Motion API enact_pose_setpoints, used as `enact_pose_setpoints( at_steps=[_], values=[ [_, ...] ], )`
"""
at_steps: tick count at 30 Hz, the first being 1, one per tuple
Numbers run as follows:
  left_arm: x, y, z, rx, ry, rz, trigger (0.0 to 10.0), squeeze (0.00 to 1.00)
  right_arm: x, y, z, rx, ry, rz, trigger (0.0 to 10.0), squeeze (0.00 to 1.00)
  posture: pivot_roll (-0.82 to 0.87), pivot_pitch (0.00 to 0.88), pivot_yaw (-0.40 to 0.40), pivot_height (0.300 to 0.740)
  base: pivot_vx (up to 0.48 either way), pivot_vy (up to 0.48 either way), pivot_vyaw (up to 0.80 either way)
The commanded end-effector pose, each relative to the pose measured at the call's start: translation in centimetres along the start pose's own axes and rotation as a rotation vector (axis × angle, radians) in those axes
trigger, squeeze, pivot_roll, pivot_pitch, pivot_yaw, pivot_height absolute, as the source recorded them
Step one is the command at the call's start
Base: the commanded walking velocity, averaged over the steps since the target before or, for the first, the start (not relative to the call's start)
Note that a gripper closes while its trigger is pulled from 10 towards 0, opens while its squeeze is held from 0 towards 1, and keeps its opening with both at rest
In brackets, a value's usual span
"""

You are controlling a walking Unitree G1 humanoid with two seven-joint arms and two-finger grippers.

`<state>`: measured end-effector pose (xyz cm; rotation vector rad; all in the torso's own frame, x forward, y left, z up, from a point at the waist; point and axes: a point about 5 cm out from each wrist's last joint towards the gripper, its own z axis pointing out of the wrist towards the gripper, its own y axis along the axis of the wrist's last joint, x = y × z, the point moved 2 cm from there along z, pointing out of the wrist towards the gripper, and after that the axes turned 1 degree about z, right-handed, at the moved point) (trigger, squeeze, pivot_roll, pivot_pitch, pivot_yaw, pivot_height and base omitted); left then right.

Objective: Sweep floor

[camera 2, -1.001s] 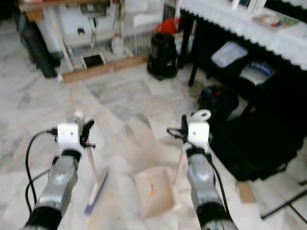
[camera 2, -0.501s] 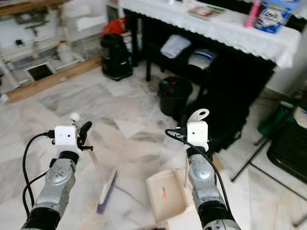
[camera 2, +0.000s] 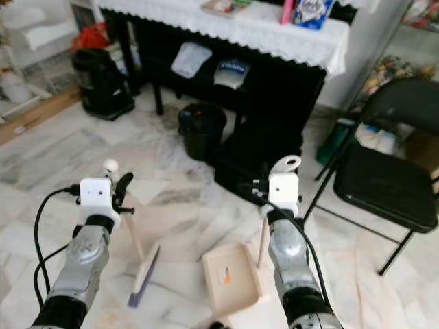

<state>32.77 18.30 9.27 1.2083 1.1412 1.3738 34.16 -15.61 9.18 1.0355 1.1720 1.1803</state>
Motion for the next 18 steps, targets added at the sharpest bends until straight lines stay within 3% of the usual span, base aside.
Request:
enact_pose_setpoints(
  at_steps=[1, 18],
  values=[
    [-0.18, 1.27, 0.53, -0.054, -0.001, -0.005, 10.0, 0.00, -0.45, 0.42, 0.20, -0.016, -0.016, 0.007, 10.0, 0.00, -0.06, 0.052, -0.013, 0.740, 0.000, 0.000, -0.78],
    [0.14, 1.22, 0.58, -0.049, 0.018, -0.018, 10.0, 0.00, -0.40, 0.35, 0.18, -0.013, -0.013, 0.006, 10.0, 0.00, -0.06, 0.056, -0.015, 0.740, 0.000, 0.015, -0.78]
  ],
)
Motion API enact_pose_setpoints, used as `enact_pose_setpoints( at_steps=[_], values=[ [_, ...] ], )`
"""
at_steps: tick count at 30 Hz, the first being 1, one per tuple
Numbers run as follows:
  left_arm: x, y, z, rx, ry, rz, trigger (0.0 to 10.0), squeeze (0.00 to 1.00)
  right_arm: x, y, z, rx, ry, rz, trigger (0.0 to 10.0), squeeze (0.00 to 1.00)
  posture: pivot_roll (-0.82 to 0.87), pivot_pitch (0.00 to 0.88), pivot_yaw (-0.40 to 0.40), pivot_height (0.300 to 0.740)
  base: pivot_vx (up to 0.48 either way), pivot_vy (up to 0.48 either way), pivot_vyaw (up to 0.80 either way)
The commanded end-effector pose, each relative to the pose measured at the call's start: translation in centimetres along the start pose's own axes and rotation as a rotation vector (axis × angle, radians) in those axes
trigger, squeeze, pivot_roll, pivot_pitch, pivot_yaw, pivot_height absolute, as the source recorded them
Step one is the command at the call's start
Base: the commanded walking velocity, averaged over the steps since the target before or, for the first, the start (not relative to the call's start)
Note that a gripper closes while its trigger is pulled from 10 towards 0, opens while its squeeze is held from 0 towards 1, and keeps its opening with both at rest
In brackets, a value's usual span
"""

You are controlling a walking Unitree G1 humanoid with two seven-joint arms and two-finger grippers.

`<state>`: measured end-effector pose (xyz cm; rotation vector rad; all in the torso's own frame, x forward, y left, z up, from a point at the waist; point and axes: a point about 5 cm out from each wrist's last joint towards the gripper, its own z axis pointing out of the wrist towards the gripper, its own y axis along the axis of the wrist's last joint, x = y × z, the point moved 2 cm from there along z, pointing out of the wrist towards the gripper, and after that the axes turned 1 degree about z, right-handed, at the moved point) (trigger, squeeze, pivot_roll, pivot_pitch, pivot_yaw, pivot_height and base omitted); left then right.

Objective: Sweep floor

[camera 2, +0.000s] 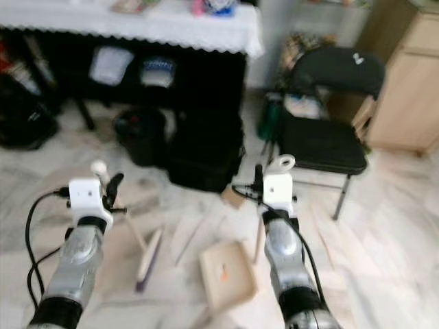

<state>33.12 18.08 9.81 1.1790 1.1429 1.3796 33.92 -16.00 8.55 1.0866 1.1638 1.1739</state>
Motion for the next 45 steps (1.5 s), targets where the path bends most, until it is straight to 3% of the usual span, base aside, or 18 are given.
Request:
enact_pose_setpoints(
  at_steps=[1, 10, 25, 45],
  values=[
    [0.31, 0.69, 0.22, -0.032, 0.005, -0.004, 10.0, 0.00, -0.04, 1.00, 0.48, -0.041, 0.009, -0.021, 10.0, 0.00, -0.06, 0.056, -0.015, 0.740, 0.000, 0.000, -0.78],
    [0.27, 0.71, 0.21, -0.035, 0.001, -0.004, 10.0, 0.00, 0.02, 1.09, 0.45, -0.049, 0.012, -0.026, 10.0, 0.00, -0.06, 0.059, -0.017, 0.740, 0.000, 0.000, -0.71],
    [0.18, 0.68, 0.17, -0.033, -0.002, -0.003, 10.0, 0.00, 0.00, 1.02, 0.39, -0.044, 0.007, -0.020, 10.0, 0.00, -0.06, 0.061, -0.017, 0.740, 0.000, 0.000, 0.00],
    [0.13, 0.60, 0.15, -0.029, -0.001, -0.004, 10.0, 0.00, 0.01, 0.95, 0.41, -0.041, 0.013, -0.022, 10.0, 0.00, -0.06, 0.061, -0.019, 0.740, 0.000, 0.000, -0.71]
  ],
)
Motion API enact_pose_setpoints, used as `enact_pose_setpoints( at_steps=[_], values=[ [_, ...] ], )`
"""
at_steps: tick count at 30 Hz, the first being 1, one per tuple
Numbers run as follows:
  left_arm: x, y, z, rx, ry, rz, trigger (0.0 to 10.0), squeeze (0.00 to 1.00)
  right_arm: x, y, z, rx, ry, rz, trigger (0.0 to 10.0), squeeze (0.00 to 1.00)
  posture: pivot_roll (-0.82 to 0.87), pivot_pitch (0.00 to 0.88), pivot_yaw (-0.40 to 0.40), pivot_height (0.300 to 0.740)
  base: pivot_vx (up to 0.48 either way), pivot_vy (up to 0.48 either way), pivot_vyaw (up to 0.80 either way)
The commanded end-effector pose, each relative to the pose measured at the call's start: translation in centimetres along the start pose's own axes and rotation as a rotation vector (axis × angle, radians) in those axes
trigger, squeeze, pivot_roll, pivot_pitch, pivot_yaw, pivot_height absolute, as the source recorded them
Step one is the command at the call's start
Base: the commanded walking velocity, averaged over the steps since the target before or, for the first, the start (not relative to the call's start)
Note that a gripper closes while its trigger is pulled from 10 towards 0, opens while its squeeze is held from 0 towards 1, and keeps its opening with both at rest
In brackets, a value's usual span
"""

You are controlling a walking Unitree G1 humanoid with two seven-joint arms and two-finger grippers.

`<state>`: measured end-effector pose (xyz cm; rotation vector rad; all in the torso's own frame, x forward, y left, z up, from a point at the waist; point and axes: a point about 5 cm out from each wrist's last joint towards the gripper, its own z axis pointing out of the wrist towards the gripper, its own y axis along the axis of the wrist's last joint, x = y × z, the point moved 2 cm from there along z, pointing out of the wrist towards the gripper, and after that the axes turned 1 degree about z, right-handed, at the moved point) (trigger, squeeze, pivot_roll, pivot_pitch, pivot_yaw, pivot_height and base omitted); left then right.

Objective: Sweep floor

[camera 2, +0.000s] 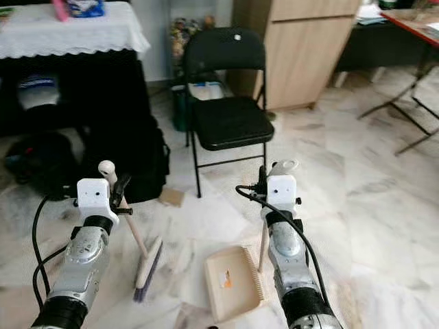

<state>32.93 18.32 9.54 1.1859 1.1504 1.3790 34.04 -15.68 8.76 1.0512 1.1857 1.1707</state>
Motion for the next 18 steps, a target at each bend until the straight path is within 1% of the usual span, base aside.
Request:
enact_pose_setpoints(
  at_steps=[1, 18],
  values=[
    [-0.09, 0.87, 0.33, -0.038, -0.003, -0.006, 10.0, 0.00, -0.31, 0.75, 0.28, -0.035, -0.008, 0.004, 10.0, 0.00, -0.06, 0.061, -0.019, 0.740, 0.000, 0.000, 0.00],
    [-0.07, 0.92, 0.40, -0.040, 0.002, -0.001, 10.0, 0.00, -0.35, 0.85, 0.32, -0.040, -0.011, 0.002, 10.0, 0.00, -0.06, 0.059, -0.019, 0.740, 0.000, 0.000, 0.00]
  ],
)
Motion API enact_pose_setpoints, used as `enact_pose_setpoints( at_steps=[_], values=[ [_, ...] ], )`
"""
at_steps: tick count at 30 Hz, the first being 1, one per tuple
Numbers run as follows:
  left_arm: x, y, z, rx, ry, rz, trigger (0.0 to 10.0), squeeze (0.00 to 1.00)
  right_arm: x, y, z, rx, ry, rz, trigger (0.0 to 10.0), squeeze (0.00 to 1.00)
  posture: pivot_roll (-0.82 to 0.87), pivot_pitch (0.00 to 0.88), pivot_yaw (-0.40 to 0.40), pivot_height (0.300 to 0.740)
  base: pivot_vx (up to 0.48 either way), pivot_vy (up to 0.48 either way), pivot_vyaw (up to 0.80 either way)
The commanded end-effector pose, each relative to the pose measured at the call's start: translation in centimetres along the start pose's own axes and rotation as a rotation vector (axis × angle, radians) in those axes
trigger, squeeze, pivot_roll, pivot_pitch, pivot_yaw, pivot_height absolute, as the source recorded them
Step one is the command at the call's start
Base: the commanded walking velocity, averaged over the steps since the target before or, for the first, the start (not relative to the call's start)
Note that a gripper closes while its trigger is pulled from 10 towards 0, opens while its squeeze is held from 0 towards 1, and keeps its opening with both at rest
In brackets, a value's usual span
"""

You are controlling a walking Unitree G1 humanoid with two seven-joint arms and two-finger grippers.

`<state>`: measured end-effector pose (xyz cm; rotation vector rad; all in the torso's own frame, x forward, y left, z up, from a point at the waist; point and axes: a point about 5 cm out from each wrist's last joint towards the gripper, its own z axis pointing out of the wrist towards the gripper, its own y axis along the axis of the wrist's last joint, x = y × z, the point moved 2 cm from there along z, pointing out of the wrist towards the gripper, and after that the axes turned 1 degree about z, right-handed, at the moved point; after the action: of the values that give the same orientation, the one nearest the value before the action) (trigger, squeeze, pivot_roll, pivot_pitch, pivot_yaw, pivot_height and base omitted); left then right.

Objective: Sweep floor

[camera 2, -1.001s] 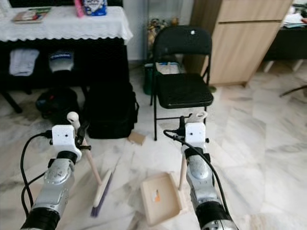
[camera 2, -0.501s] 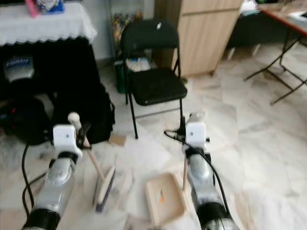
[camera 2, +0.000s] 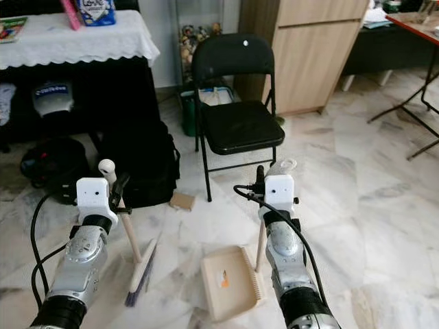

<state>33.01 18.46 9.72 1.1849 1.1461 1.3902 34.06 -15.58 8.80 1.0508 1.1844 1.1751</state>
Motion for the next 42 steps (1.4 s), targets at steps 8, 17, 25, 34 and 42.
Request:
enact_pose_setpoints(
  at_steps=[8, 17, 25, 34, 42],
  values=[
    [-0.24, 0.77, 0.33, -0.035, -0.002, -0.006, 10.0, 0.00, -0.49, 0.82, 0.31, -0.039, -0.014, -0.003, 10.0, 0.00, -0.07, 0.054, -0.019, 0.740, 0.000, 0.000, 0.00],
    [-0.20, 0.77, 0.30, -0.035, 0.003, -0.006, 10.0, 0.00, -0.56, 0.63, 0.31, -0.025, -0.021, 0.005, 10.0, 0.00, -0.07, 0.055, -0.020, 0.740, 0.000, 0.000, -0.26],
    [-0.13, 0.74, 0.31, -0.034, 0.007, -0.008, 10.0, 0.00, -0.48, 0.76, 0.27, -0.036, -0.016, -0.003, 10.0, 0.00, -0.06, 0.057, -0.020, 0.740, 0.000, 0.000, -0.30],
    [-0.09, 0.76, 0.35, -0.035, 0.009, -0.008, 10.0, 0.00, -0.47, 0.75, 0.30, -0.035, -0.017, -0.004, 10.0, 0.00, -0.07, 0.058, -0.021, 0.740, 0.000, 0.000, 0.00],
    [-0.09, 0.81, 0.33, -0.038, 0.009, -0.006, 10.0, 0.00, -0.47, 0.70, 0.27, -0.032, -0.016, -0.007, 10.0, 0.00, -0.07, 0.059, -0.021, 0.740, 0.161, 0.000, 0.00]
  ],
)
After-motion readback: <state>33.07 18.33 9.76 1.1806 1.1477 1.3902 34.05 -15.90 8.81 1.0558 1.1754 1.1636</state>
